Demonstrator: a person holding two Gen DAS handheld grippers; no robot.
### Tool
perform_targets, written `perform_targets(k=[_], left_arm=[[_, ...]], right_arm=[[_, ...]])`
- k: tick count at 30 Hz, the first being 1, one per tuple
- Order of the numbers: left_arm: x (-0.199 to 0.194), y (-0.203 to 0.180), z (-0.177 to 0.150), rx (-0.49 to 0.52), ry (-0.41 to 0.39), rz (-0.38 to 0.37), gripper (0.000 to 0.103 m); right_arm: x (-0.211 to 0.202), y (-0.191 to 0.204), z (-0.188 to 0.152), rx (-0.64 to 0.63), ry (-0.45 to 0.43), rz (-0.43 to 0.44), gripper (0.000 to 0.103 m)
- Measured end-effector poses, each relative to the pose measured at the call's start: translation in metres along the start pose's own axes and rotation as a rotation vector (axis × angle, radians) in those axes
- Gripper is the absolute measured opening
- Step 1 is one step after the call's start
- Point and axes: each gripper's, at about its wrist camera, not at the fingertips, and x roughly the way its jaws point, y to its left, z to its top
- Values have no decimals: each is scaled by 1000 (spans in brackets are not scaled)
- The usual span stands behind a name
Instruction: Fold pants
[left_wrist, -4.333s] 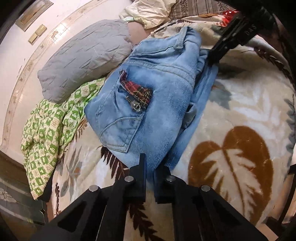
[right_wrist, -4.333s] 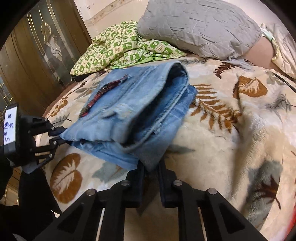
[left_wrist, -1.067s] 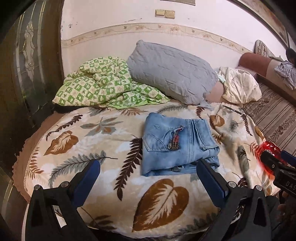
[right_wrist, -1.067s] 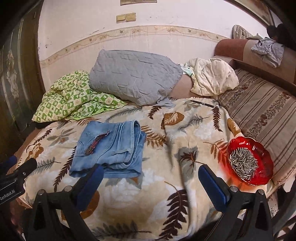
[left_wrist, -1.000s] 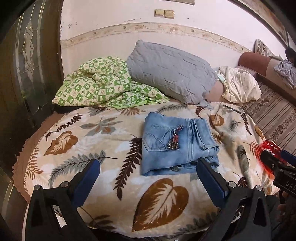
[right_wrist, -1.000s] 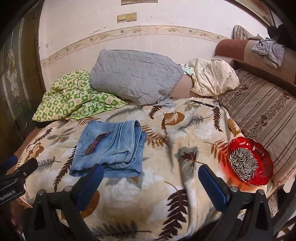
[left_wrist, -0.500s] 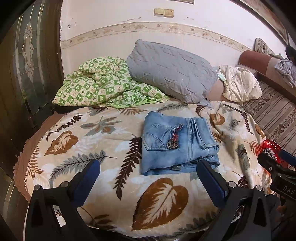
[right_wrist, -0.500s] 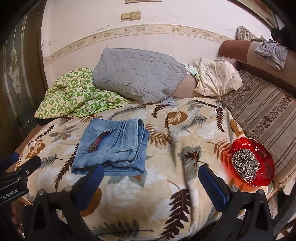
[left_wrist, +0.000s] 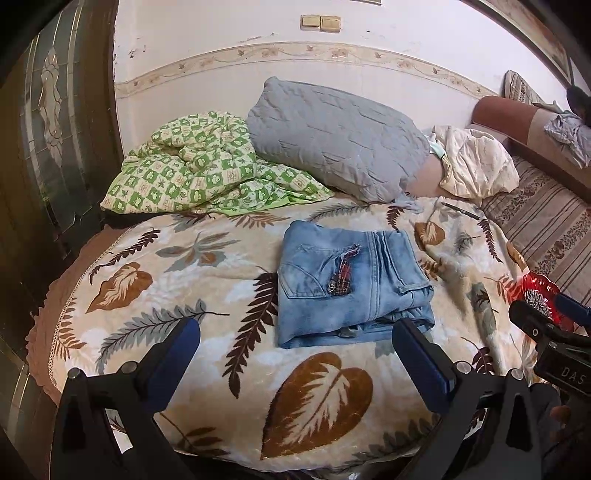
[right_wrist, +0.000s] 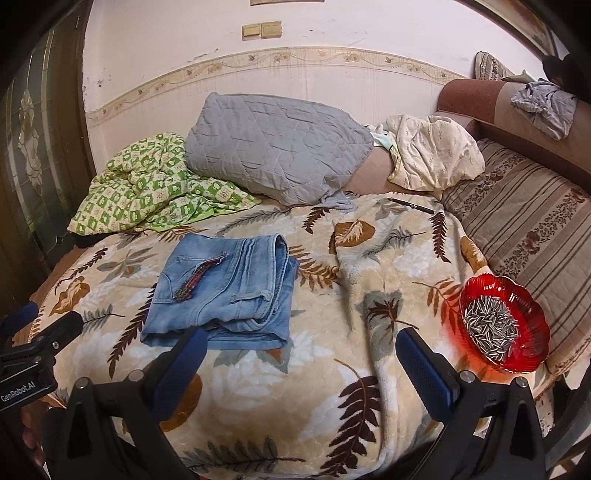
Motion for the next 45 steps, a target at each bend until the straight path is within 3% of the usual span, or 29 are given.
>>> perform_targets(k=[45], left_arm=[[4,-1,-4,-20,27,-12,103]], right_arm=[[4,-2,-5,0,15,-7,103]])
